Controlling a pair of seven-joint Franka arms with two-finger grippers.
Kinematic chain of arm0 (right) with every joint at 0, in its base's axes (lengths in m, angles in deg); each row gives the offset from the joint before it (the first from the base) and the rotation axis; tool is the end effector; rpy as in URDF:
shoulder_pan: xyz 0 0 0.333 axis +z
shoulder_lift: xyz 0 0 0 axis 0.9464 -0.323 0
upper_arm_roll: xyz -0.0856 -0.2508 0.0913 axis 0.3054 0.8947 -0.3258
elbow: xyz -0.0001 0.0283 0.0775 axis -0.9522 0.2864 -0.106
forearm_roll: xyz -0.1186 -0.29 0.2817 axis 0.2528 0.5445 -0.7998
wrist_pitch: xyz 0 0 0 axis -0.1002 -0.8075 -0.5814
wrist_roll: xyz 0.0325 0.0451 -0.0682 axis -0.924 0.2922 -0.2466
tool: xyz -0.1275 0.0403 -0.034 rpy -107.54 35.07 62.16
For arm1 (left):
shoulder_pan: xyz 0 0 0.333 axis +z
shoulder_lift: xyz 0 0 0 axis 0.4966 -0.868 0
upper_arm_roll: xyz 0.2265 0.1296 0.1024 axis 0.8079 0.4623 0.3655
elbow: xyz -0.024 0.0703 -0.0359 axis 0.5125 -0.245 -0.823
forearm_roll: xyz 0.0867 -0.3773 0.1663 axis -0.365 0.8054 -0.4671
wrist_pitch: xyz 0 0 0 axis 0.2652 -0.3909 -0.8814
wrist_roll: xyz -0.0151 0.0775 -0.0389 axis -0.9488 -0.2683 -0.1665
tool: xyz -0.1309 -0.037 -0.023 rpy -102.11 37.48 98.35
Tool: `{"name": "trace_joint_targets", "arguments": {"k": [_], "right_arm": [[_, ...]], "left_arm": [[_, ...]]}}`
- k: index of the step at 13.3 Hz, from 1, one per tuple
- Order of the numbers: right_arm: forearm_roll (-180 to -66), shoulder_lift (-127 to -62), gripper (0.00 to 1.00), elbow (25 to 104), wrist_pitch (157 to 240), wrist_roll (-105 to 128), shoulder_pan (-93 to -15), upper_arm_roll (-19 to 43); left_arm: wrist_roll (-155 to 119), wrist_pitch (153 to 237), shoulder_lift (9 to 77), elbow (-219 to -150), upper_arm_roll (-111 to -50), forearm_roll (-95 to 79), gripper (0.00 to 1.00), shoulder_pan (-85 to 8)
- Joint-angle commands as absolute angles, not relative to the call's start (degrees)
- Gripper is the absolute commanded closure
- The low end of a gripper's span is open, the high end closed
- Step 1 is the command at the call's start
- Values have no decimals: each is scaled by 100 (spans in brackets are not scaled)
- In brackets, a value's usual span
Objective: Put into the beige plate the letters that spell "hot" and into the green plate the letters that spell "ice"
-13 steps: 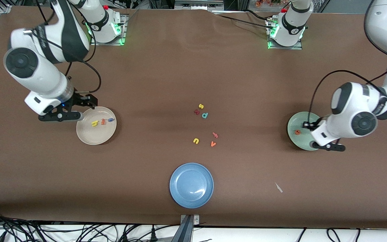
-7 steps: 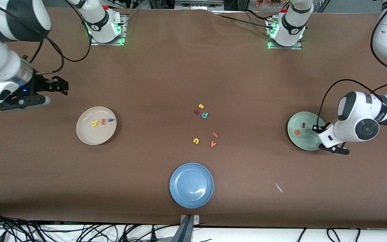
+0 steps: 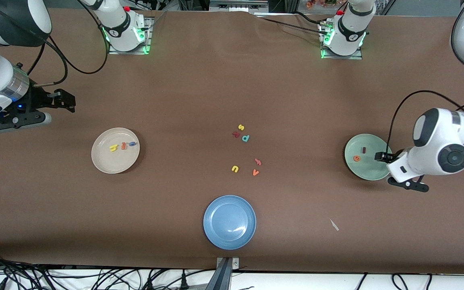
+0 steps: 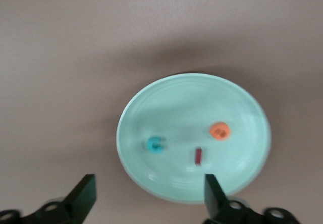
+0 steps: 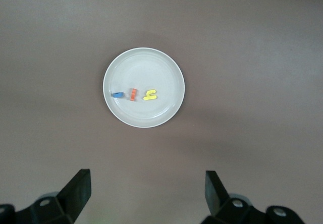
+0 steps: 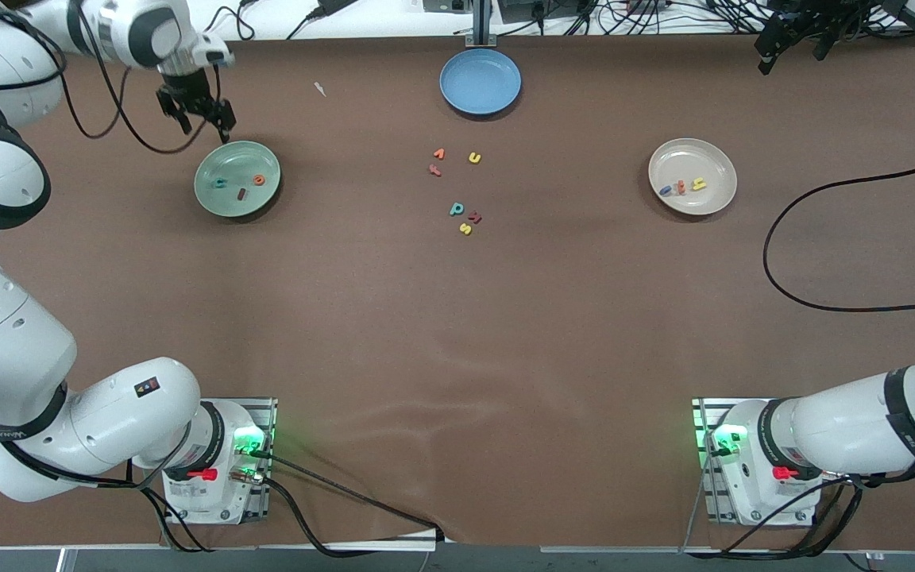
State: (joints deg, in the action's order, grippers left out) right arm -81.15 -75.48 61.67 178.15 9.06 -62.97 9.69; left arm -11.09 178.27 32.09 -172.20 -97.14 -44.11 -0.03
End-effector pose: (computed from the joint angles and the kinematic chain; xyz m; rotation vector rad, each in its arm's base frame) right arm 0.5988 0.0420 0.4661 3.0359 0.3534 -0.1465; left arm 0.6638 0.0299 0.2424 -2.9908 0.3182 0.4270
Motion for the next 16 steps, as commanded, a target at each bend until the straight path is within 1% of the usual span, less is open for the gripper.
{"name": "trace_joint_targets", "arguments": {"k": [1, 3, 5, 9, 12, 13, 14, 16], "right_arm": [[-8223, -7476, 0, 6060, 17647, 816, -6289, 1040], [-8232, -7529, 0, 5893, 17568, 834, -6281, 1022], [-8223, -7538, 0, 5884, 17568, 834, -6280, 1022], [-8232, -7538, 0, 5831, 17568, 878, -6280, 1022], [-8276, -7529, 0, 5796, 17550, 860, -6289, 1039], [-8415, -7529, 0, 5787, 17515, 895, -6289, 1040], [-8582, -7529, 0, 5778, 17498, 939, -6298, 1057], [-8706, -7520, 0, 5691, 17471, 1009, -6289, 1092]], "left_arm": [[-1050, 16680, 3218, -16158, -9757, -4067, 0, -340], [-1076, 15924, 3174, -15377, -9713, -4075, 0, -822], [-1103, 15482, 3138, -14786, -9713, -4075, 0, -1078], [-1226, 15437, 3208, -14459, -9730, -4067, 0, -1255], [-1217, 15463, 3367, -14275, -9617, -3577, 1, -1246], [-1226, 15489, 3437, -14178, -9416, -3218, 1, -1281], [-1200, 15533, 3542, -14177, -8962, -2918, 2, -1482], [-1129, 15752, 3823, -14203, -7689, -2207, 3, -2210]]}}
